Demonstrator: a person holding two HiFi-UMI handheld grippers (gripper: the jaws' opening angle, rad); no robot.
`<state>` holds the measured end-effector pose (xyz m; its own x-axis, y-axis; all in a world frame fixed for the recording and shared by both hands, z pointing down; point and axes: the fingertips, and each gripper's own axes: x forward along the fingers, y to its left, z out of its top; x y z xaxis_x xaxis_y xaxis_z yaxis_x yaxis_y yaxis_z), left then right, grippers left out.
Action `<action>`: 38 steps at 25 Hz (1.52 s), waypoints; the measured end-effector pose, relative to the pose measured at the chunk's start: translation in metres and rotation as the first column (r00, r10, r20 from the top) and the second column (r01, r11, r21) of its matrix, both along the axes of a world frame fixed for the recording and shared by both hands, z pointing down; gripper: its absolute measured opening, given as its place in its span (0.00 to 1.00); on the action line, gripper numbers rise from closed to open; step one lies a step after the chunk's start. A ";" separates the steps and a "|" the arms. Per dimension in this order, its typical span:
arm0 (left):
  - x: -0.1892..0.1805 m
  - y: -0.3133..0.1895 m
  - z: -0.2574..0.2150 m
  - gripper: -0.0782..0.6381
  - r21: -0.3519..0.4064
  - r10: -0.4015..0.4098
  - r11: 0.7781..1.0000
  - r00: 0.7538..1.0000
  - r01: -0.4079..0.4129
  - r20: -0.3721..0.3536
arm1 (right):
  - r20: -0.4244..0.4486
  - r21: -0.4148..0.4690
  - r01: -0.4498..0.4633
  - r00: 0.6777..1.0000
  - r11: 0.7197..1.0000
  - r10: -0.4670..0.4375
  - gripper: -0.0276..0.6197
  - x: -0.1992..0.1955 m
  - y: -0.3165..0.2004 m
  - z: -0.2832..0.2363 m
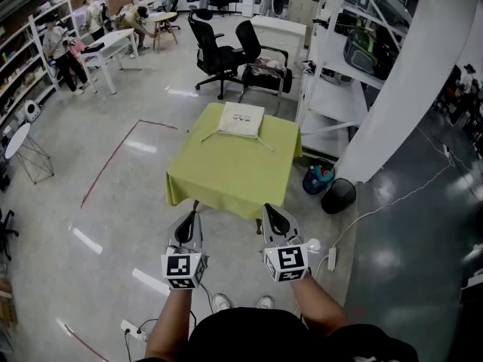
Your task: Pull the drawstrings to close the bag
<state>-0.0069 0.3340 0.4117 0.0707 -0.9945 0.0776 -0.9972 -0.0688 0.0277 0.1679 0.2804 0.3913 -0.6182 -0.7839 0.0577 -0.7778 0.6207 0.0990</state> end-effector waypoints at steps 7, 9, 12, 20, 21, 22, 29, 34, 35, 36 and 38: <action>-0.017 0.007 0.003 0.12 -0.001 0.019 1.000 1.000 -0.019 -0.001 | -0.005 -0.002 0.005 1.000 1.000 -0.005 0.03 -0.020 0.008 0.005; -0.023 0.008 0.003 0.12 -0.003 0.024 1.000 1.000 -0.024 0.000 | 0.004 -0.008 0.008 1.000 1.000 -0.008 0.03 -0.025 0.011 0.006; -0.034 0.013 0.007 0.12 -0.005 0.027 1.000 1.000 -0.027 -0.003 | 0.017 -0.029 0.021 1.000 0.999 -0.020 0.03 -0.035 0.018 0.012; -0.052 0.004 0.014 0.12 -0.017 0.040 0.999 0.999 -0.040 0.003 | 0.040 -0.037 0.028 0.999 0.999 -0.027 0.03 -0.053 0.014 0.010; -0.053 0.000 0.015 0.12 -0.020 0.041 0.999 0.999 -0.041 0.003 | 0.042 -0.038 0.031 0.999 0.999 -0.029 0.03 -0.055 0.009 0.011; -0.053 -0.005 0.016 0.12 -0.022 0.043 0.999 0.999 -0.043 0.004 | 0.042 -0.039 0.033 0.999 0.999 -0.031 0.03 -0.056 0.005 0.012; -0.055 -0.051 0.021 0.12 -0.041 0.056 0.998 0.998 -0.055 0.013 | 0.049 -0.050 0.038 0.998 0.998 -0.035 0.03 -0.060 -0.042 0.019; -0.059 -0.092 0.024 0.12 -0.048 0.047 0.998 0.999 -0.047 0.013 | 0.053 -0.064 0.052 0.997 0.997 -0.049 0.03 -0.063 -0.082 0.024; -0.060 -0.100 0.025 0.12 -0.052 0.044 0.998 0.999 -0.044 0.008 | 0.056 -0.068 0.058 0.997 0.996 -0.055 0.03 -0.064 -0.090 0.026; -0.061 -0.108 0.026 0.12 -0.056 0.041 0.998 0.999 -0.041 0.004 | 0.057 -0.072 0.064 0.997 0.995 -0.060 0.03 -0.065 -0.098 0.027; -0.063 -0.124 0.027 0.12 -0.065 0.037 0.997 0.999 -0.037 0.002 | 0.056 -0.081 0.074 0.996 0.994 -0.069 0.03 -0.068 -0.112 0.029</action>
